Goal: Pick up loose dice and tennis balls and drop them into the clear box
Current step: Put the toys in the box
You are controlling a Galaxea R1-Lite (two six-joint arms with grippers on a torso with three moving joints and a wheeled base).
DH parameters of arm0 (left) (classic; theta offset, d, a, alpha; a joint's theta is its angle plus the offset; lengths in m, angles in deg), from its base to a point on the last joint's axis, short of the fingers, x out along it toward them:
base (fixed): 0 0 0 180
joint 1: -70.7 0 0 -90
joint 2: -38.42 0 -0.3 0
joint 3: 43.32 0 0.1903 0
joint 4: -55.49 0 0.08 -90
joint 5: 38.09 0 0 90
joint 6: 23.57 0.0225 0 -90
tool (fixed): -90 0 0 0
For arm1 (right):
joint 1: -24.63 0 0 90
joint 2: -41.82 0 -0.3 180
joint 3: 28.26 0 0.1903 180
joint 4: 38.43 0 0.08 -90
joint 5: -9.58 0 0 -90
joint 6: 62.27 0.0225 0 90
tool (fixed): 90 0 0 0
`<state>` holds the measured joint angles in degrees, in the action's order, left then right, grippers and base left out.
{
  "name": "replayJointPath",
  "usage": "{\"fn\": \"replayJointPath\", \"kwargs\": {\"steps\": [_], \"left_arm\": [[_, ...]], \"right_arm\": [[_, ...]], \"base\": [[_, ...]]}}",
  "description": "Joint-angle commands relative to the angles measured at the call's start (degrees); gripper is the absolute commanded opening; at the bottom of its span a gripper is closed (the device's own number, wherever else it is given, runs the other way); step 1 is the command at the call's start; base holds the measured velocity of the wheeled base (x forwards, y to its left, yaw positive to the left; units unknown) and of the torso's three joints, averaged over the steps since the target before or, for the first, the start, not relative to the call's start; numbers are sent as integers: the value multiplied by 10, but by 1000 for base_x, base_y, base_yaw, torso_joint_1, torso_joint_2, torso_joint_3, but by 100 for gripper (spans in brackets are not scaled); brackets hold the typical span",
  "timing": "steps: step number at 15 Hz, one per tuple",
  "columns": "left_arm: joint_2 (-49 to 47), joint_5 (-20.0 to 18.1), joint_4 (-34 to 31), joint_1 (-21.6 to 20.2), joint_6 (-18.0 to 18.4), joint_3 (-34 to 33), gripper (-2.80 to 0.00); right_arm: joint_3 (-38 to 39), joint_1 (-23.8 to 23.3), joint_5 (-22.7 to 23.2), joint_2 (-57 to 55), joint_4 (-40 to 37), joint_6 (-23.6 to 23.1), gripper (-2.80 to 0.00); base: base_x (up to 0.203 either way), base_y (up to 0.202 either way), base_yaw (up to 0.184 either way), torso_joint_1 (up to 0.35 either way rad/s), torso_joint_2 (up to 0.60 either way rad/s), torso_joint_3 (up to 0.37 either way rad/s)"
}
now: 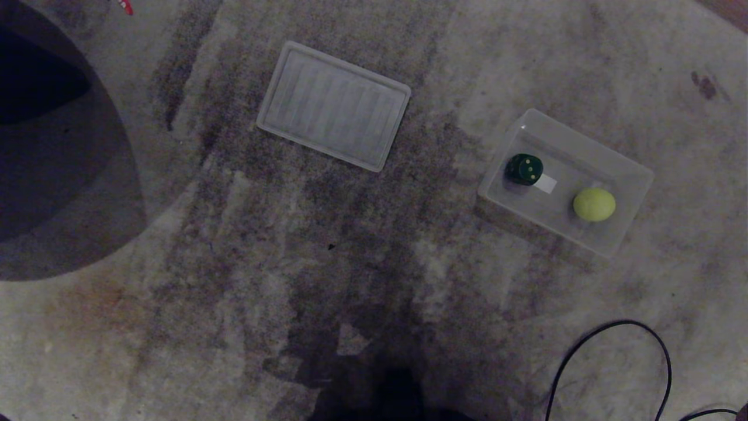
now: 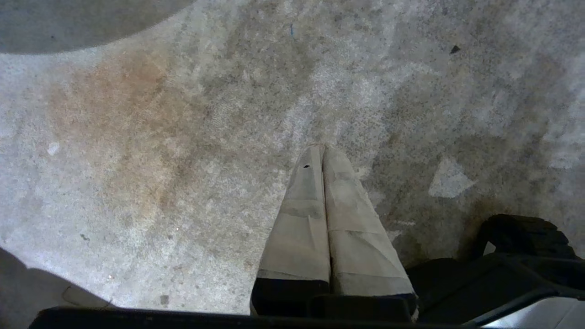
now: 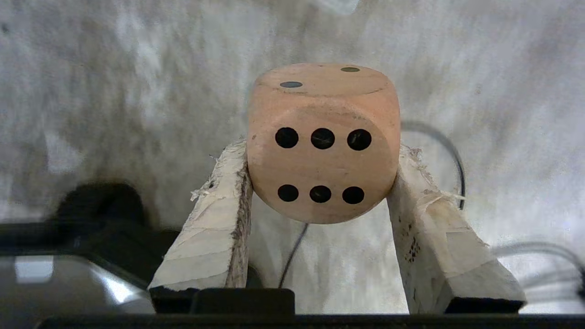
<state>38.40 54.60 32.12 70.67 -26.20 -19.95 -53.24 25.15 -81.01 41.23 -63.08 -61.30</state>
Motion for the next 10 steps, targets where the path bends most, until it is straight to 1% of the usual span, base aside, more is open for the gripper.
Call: {"fn": "replayJointPath", "kwargs": {"steps": [1,3,6,8,9,10], "left_arm": [[-1,0,0,-1,-1,-1,-280],[-1,0,0,-1,-1,-1,-280],[-1,0,0,-1,-1,-1,-280],[-1,0,0,-1,-1,-1,-280],[-1,0,0,-1,-1,-1,-280],[-1,0,0,-1,-1,-1,-280]], "right_arm": [[-71,-2,-4,-67,-24,7,-280],[-138,-2,-6,-179,-47,32,-280],[-211,-2,-7,-362,-49,60,-280],[-234,-1,-4,-492,-6,78,-280],[-240,-1,-3,-550,29,86,-280],[-246,-1,-2,-616,80,94,-280]], "base": [[0,0,0,0,0,0],[0,0,0,0,0,0],[0,0,0,0,0,0],[0,0,0,0,0,0],[0,0,0,0,0,0],[0,0,0,0,0,0]]}}
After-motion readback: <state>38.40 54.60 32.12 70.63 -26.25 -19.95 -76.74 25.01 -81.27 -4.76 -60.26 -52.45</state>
